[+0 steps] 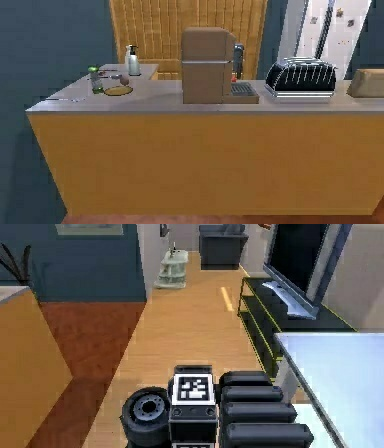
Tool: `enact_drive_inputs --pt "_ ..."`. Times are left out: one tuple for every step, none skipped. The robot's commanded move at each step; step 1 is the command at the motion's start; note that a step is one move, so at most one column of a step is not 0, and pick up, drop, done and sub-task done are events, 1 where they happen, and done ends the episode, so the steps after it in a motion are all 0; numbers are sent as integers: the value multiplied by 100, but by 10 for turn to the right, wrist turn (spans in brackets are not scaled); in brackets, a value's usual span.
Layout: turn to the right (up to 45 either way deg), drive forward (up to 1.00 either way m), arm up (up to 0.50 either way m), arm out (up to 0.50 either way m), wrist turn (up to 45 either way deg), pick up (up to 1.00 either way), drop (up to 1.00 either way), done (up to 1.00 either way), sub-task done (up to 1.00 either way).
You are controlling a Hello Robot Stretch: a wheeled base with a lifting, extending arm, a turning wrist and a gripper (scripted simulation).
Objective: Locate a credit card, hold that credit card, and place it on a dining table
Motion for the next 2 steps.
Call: enact_drive_inputs --pt "0 5 0 0 0 0 0 0 0" --pt "-90 0 0 0 0 0 0 0 0"
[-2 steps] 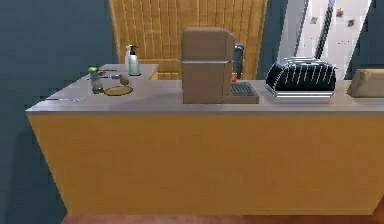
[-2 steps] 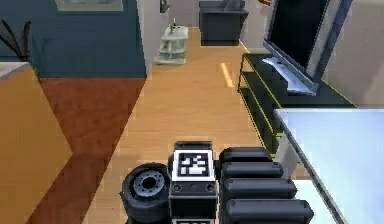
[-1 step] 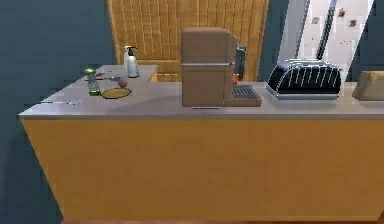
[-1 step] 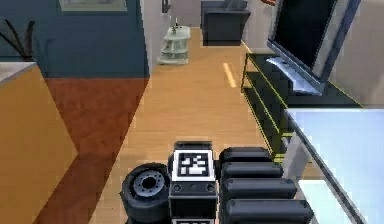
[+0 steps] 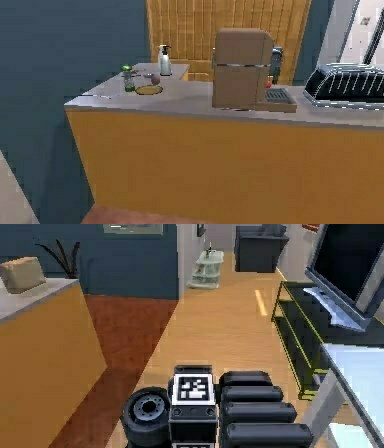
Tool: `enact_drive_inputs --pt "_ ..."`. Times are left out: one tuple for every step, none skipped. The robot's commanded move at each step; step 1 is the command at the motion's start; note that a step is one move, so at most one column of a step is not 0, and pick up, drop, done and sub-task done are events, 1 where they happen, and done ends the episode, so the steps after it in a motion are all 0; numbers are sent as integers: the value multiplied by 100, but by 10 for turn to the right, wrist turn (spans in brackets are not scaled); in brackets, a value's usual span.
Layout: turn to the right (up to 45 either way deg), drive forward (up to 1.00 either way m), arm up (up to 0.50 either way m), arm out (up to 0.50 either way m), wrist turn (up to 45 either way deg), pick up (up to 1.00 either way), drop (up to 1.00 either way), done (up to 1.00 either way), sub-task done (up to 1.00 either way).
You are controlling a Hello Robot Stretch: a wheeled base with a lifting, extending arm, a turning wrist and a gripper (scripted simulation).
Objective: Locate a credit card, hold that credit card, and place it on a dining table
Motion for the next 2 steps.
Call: enact_drive_inputs --pt "120 0 0 0 0 0 0 0 0" --pt "-30 0 0 0 0 0 0 0 0"
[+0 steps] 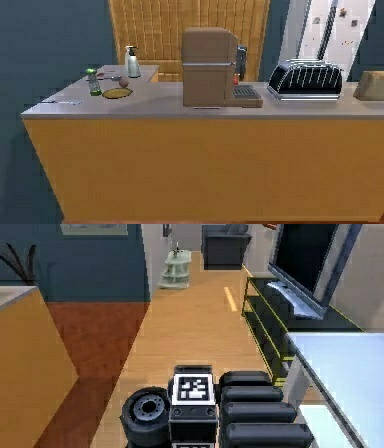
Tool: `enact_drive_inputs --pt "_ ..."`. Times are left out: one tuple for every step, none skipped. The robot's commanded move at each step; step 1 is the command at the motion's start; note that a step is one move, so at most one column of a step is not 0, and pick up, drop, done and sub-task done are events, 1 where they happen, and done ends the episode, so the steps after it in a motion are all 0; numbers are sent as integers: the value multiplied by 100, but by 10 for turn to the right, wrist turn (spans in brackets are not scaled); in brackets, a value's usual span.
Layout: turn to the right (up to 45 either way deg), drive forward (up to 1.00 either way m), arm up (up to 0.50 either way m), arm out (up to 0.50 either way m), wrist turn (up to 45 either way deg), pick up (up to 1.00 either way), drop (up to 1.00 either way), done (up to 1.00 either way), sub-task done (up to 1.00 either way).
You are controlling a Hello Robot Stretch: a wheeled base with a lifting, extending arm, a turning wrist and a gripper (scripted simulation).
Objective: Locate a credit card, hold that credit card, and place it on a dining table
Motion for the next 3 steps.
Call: enact_drive_inputs --pt "30 0 0 0 0 0 0 0 0" --pt "-90 0 0 0 0 0 0 0 0" --pt "-450 0 0 0 0 0 0 0 0"
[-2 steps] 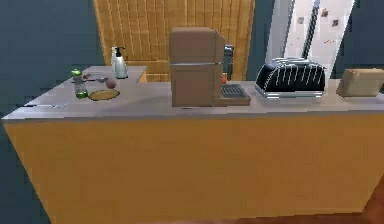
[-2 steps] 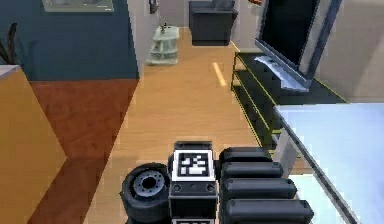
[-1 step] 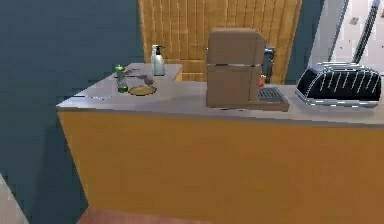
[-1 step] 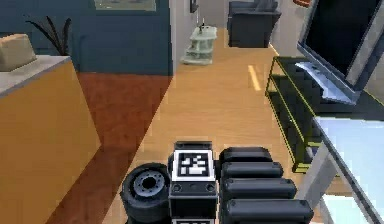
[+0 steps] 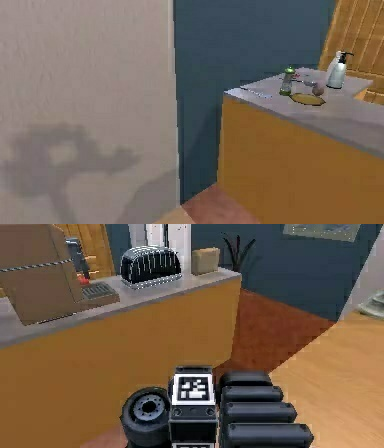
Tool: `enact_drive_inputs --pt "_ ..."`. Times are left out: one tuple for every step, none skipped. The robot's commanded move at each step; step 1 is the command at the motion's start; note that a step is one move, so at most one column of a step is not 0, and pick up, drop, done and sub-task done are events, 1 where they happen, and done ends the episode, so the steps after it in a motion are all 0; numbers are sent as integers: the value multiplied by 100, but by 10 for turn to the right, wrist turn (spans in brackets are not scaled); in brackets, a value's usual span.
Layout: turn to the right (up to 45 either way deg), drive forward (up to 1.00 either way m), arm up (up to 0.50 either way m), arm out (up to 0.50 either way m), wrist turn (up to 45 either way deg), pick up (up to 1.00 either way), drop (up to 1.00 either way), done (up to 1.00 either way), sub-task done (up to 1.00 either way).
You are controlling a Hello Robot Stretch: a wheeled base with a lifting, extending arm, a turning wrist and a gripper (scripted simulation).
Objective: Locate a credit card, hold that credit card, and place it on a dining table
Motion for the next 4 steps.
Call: enact_drive_inputs --pt "-450 0 0 0 0 0 0 0 0" --pt "-450 0 0 0 0 0 0 0 0" --pt "-240 0 0 0 0 0 0 0 0" --pt "0 20 0 0 0 0 0 0 0"
